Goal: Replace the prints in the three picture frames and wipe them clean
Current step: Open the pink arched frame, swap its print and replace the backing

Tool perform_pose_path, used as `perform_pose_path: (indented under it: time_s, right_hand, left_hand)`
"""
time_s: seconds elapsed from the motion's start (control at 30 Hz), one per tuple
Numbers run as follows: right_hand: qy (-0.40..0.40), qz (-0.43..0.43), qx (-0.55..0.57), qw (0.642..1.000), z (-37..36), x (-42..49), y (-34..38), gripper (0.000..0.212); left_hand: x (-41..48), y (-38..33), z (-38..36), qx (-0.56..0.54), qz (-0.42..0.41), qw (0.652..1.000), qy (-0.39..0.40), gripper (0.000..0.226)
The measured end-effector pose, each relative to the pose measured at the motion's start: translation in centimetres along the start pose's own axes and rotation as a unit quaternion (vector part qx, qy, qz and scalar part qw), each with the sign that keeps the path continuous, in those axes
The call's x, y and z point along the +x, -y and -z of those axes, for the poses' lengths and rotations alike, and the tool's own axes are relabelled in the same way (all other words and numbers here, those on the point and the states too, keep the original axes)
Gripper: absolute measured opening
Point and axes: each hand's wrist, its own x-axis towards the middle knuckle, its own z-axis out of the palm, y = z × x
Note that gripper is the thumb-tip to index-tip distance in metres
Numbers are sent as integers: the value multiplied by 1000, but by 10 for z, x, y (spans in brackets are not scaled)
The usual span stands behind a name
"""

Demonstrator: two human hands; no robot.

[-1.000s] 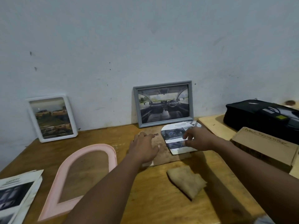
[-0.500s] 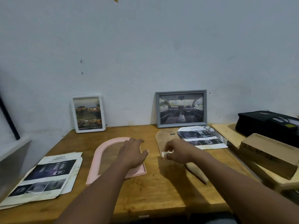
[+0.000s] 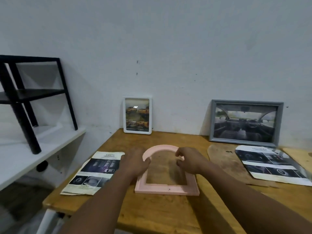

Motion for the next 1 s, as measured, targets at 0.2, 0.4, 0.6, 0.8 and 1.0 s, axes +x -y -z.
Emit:
perform_pose_path:
  time_s: [0.2,0.4,0.6,0.8,1.0]
  right_hand:
    - [30,80,33,996,-44,34,94,33]
    - [57,77,55,994,-98,52,162,37]
    - [23,50,49,997,-131,58,188,56]
    - [28,7,84,996,-133,67,185,55]
    - [3,-42,45,998,-131,69,183,54]
  left_hand:
    - [-6,86,27,52,85,993,-66,59]
    - [-26,149,42,66,182,979,-68,60]
    - [-26,167,46,65,186,978,-72,63]
    - [-23,168,48,53,187,977,-93,62]
    - [-24,174,39,73,188,974,-107,61]
